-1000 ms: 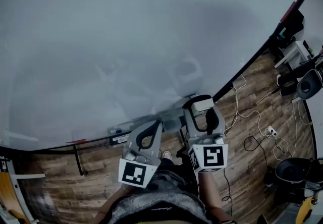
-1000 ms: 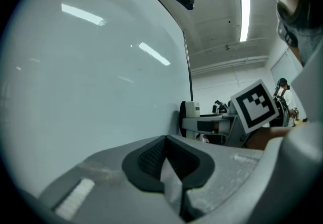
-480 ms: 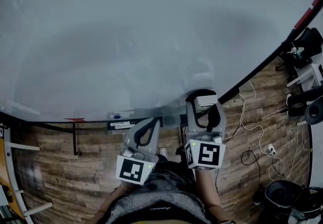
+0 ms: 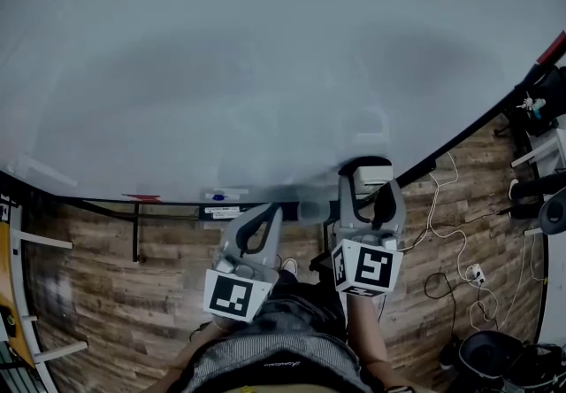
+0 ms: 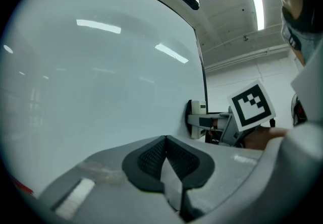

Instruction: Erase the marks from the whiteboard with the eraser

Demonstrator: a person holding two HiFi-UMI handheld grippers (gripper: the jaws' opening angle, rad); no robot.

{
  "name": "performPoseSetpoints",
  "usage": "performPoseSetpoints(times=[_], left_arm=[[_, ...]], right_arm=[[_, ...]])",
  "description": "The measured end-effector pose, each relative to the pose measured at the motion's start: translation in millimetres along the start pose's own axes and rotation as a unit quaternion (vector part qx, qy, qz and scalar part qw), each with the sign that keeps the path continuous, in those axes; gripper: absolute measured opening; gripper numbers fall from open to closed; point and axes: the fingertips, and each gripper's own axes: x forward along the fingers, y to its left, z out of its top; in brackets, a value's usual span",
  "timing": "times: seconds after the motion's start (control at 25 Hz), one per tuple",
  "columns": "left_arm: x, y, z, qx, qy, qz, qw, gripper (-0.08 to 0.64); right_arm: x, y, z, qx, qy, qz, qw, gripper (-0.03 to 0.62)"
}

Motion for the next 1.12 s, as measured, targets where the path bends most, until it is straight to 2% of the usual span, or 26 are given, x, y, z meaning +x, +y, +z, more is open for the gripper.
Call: performPoseSetpoints(times=[0.4,1.12], left_arm=[[-21,40,4,-0.001,0.004,-0.033,0.9994,0.003],[-95,140,3,0.004,0.008,-0.061,0.9981,0.003]], right_arm=[[4,42,4,-0.001,0.008,-0.027,1.000,0.261],[8,179,18,-0.004,0.001,-0.033,0.999,0.261]])
